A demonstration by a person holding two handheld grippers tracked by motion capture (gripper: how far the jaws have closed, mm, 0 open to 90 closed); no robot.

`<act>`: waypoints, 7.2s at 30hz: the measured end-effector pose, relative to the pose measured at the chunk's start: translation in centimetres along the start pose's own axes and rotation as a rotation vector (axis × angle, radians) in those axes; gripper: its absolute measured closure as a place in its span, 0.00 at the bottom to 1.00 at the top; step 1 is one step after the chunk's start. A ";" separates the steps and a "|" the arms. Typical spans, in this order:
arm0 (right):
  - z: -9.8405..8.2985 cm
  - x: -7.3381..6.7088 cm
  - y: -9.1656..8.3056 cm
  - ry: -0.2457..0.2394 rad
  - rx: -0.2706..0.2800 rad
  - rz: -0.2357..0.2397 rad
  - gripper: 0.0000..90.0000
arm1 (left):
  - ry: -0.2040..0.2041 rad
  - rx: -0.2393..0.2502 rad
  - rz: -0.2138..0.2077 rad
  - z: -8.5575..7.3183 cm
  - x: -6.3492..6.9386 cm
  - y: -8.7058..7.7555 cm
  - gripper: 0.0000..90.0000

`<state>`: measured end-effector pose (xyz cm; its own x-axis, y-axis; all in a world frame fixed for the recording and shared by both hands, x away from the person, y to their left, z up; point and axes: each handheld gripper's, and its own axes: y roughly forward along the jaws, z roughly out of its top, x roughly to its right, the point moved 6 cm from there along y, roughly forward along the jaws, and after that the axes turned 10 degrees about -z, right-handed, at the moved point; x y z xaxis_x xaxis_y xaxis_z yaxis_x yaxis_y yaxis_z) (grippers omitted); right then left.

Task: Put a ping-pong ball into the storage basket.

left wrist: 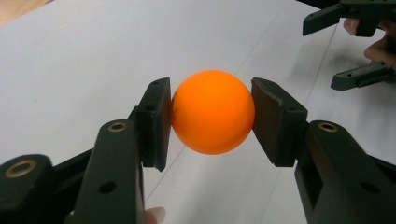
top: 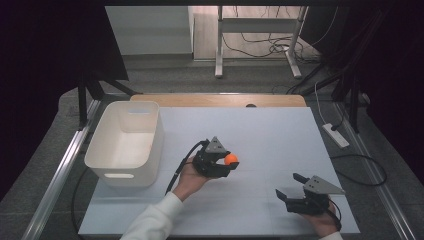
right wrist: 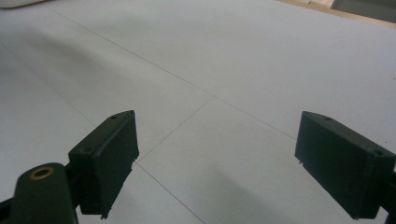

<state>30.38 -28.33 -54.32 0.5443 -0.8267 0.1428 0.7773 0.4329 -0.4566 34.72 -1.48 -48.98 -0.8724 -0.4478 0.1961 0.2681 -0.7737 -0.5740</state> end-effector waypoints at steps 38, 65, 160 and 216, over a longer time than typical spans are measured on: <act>0.0 0.0 0.1 -0.003 0.004 0.004 0.15 | -0.010 0.123 0.076 1.6 -1.5 -5.4 0.56; 0.1 -0.1 0.0 -0.003 0.005 0.002 0.15 | -0.015 0.214 0.123 3.2 -2.3 -9.2 0.56; 0.1 0.0 0.1 -0.004 0.002 -0.007 0.15 | -0.169 0.275 0.428 1.2 -10.1 -17.4 0.56; 0.0 0.1 0.1 -0.005 -0.002 -0.017 0.15 | -0.301 0.200 0.537 -2.0 -14.9 -20.1 0.56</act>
<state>30.53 -28.39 -54.37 0.5329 -0.8318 0.1549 0.7855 0.4183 -0.4561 41.51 21.60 -41.95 -0.4510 -0.8792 0.1537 0.7314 -0.4628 -0.5009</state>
